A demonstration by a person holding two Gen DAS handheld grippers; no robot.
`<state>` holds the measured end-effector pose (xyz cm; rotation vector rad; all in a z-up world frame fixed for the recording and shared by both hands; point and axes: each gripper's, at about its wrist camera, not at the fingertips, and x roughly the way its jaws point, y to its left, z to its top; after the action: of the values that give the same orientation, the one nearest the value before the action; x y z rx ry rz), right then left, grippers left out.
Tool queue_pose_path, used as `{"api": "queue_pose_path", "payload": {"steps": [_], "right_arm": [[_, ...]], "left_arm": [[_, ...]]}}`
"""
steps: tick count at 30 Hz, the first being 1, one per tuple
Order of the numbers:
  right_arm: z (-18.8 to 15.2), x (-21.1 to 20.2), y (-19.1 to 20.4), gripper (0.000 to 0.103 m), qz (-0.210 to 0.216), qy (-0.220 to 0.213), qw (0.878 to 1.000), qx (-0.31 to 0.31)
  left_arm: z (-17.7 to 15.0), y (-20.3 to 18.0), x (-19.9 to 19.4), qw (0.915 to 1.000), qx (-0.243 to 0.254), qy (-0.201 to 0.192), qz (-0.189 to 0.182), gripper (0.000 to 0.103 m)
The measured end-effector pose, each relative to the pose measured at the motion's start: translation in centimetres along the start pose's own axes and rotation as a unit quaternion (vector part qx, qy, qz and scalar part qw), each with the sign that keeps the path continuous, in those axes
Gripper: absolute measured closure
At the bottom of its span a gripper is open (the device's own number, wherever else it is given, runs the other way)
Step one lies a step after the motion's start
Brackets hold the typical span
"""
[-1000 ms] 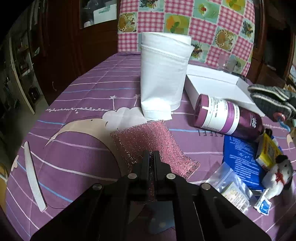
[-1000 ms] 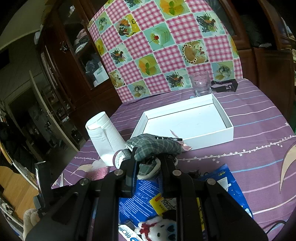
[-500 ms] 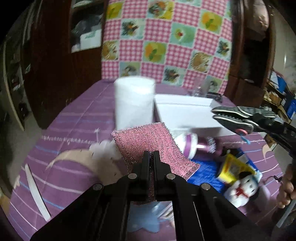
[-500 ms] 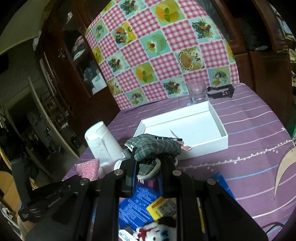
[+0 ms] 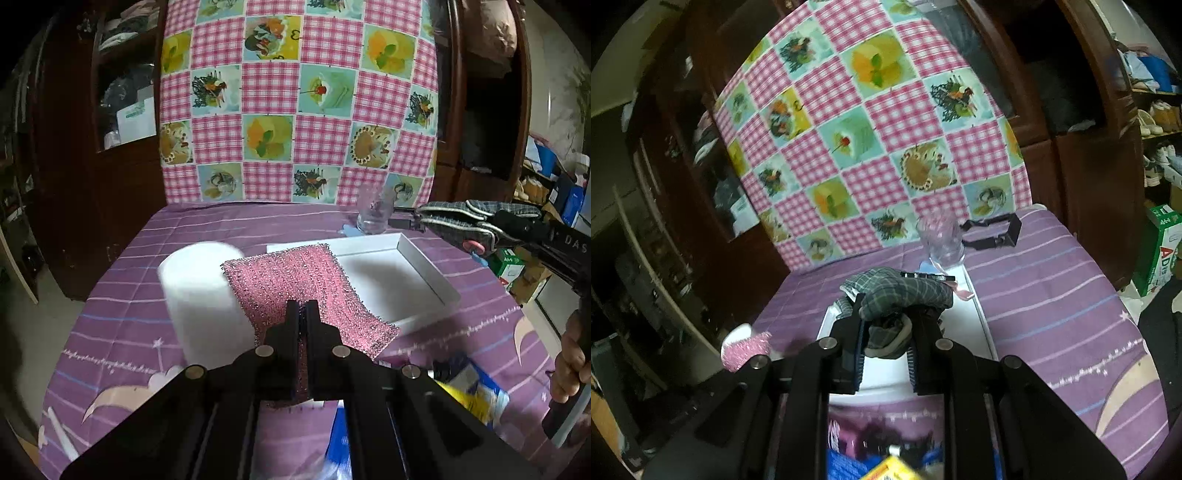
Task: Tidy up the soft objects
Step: 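Carry the sponge into the white tray and open the left tool while the right tool carries the mitt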
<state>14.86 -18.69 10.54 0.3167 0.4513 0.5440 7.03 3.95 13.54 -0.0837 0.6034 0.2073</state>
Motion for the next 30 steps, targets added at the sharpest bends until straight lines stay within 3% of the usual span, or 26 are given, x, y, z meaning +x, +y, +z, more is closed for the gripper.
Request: {"api": "queue_pose_path", "payload": {"steps": [5,10,16,21,30], "right_arm": [[1.4,2.0,-0.2,0.083,0.001,-0.010,1.000,0.022],[0.1,5.2,-1.0,0.083,-0.025,0.006,0.999,0.021],[-2.2,8.3,-2.6,0.083,-0.070,0.039,0.997,-0.001],[-3.0,9.4,-2.9,0.083,-0.107,0.037,0.993,-0.029],[-4.1,10.9,-3.0,0.083,-0.122,0.095,0.987,-0.036]], "left_arm": [[1.9,-0.6,2.5,1.0000,0.000,0.000,-0.008,0.102],[2.4,-0.5,6.2,0.9993,-0.024,0.020,-0.022,0.102],[1.1,-1.3,10.8,0.9988,-0.012,0.047,-0.007,0.102],[-0.1,-2.0,12.6,0.9980,0.010,0.062,0.008,0.101],[-1.5,-2.1,14.7,0.9933,0.027,0.107,0.032,0.102]]}}
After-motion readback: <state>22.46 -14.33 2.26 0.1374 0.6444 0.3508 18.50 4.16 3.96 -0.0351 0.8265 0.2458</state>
